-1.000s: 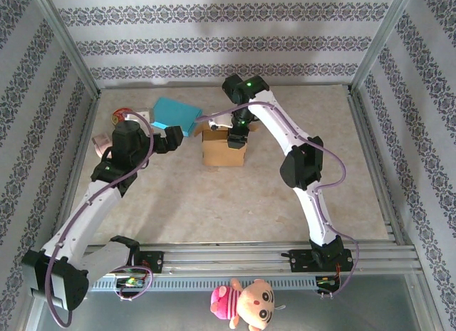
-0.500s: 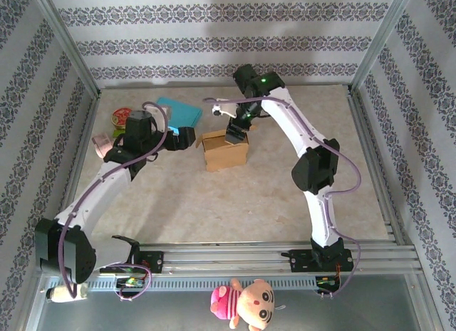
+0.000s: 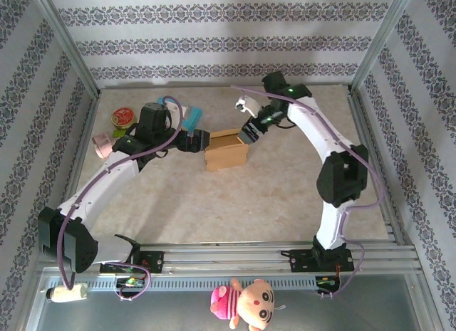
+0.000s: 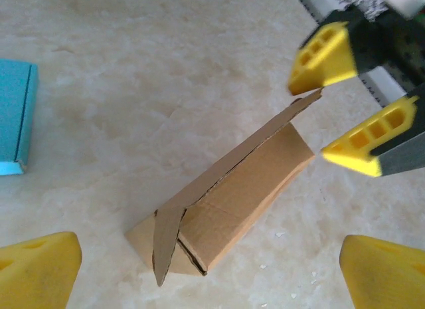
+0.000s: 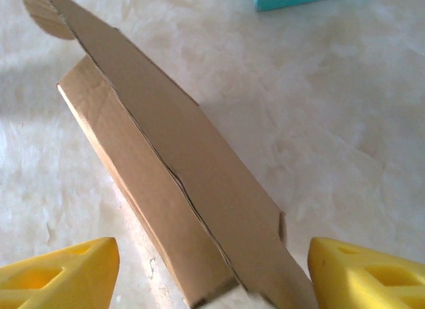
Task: Fold the paper box
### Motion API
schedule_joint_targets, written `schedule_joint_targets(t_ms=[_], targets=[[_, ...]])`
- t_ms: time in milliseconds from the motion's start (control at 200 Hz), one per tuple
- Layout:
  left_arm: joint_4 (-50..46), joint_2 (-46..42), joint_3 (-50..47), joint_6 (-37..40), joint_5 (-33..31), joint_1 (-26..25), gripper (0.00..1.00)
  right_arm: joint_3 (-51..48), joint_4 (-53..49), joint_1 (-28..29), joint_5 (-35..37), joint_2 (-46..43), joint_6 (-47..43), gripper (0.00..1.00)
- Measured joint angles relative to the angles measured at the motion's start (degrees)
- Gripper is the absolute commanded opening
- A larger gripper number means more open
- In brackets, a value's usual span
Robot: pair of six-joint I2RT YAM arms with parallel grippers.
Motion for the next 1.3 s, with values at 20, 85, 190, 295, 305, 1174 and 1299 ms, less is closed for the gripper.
schedule_joint_targets(t_ms=[20, 85, 190, 295, 305, 1174, 1299], targets=[[-0.81, 0.24, 0.48, 0.0, -0.39, -0.24, 0.98, -1.36, 0.87, -0.55, -0.35, -0.85, 0.68, 0.64], [-3.04, 1.03, 1.66, -0.02, -1.4, -0.85, 0.98, -4.5, 3.21, -2.32, -1.44, -2.75, 2.82, 0.58], [-5.99, 2.67, 3.15, -0.24, -2.73, -1.18, 0.96, -6.47, 6.38, -3.72, -2.25, -3.3, 4.81, 0.48], [-7.54, 4.02, 3.43, -0.98, -4.07, -1.18, 0.9, -7.26, 8.0, -3.67, -2.93, -3.3, 6.01, 0.37], [-7.74, 4.13, 3.43, -1.09, -4.13, -1.18, 0.9, -7.28, 8.13, -3.67, -3.06, -3.3, 6.34, 0.37], [-9.4, 12.9, 7.93, -2.91, -7.48, -1.2, 0.39, -7.26, 9.51, -3.19, -3.67, -3.19, 7.58, 0.23], [-9.4, 13.35, 8.72, -2.27, -8.24, -1.18, 0.27, -7.26, 9.51, -3.19, -3.69, -3.19, 7.67, 0.25]])
